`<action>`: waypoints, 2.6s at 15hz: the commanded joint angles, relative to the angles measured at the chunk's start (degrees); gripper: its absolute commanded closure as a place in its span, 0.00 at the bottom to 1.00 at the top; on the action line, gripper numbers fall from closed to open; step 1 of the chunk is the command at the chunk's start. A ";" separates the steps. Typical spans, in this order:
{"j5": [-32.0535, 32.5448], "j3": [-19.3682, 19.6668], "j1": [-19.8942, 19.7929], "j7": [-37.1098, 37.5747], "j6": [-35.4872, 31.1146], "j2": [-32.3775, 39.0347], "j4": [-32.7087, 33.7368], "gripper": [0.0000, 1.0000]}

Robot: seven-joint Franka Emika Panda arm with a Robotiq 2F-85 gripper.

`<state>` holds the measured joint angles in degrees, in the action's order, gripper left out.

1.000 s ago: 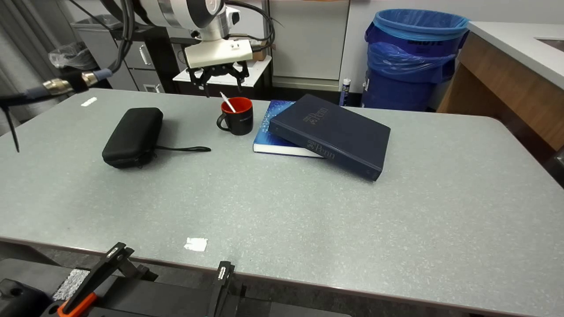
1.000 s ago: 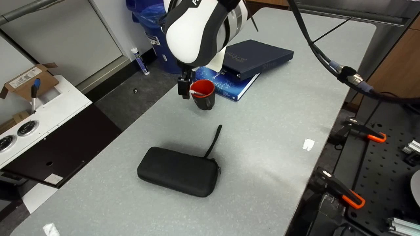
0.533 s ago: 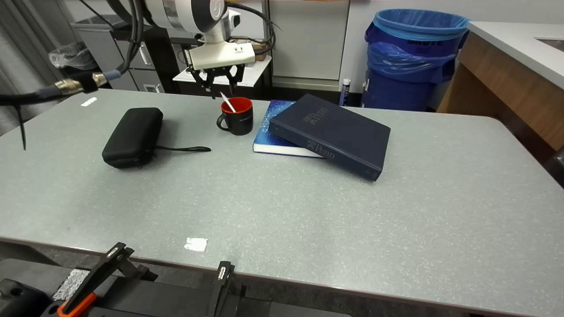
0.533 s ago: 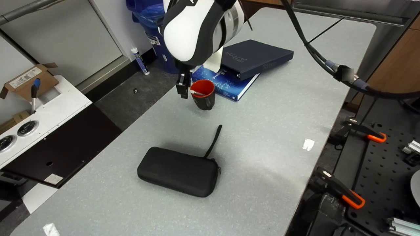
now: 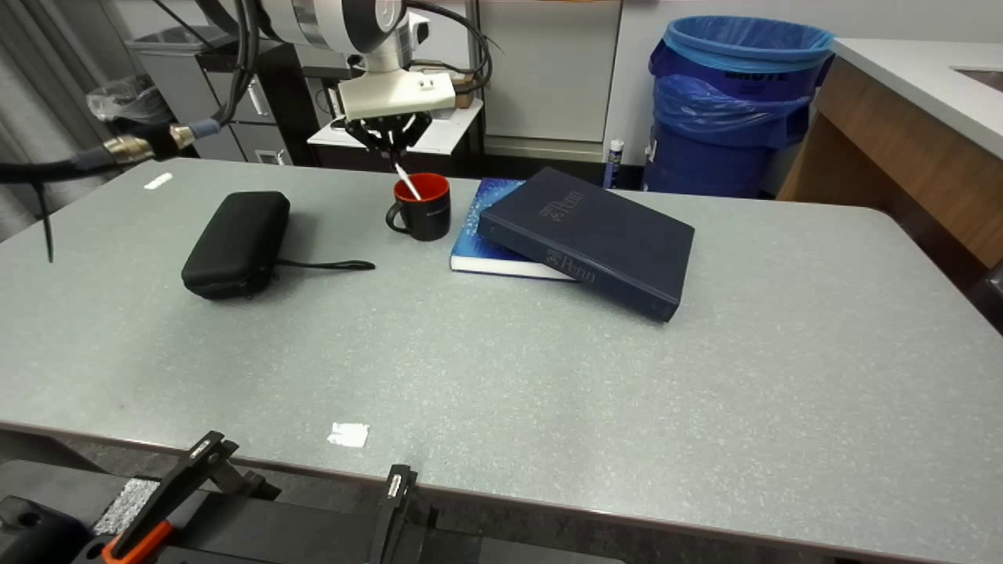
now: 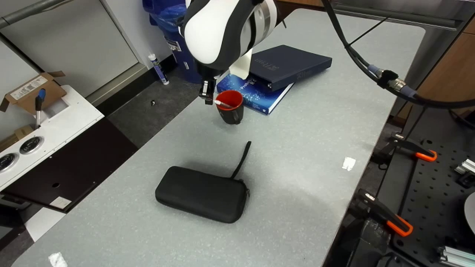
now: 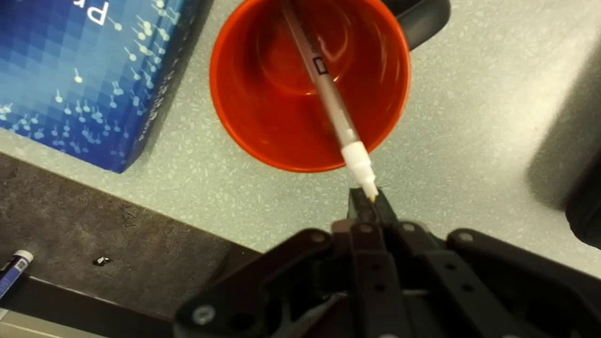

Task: Take the pen out of the mug and place it on the table

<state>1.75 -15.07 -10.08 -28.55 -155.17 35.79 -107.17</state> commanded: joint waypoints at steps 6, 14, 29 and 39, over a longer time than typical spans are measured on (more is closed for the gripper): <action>-2.01 1.33 -0.01 2.17 1.50 -8.57 -4.26 1.00; -15.09 -2.68 0.77 -4.77 19.76 -21.53 -10.09 1.00; 2.13 8.59 15.13 14.36 15.31 7.05 9.05 1.00; 2.32 8.35 16.33 14.93 7.07 3.38 5.57 0.12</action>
<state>2.72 -7.05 5.88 -15.28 -146.25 40.69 -100.38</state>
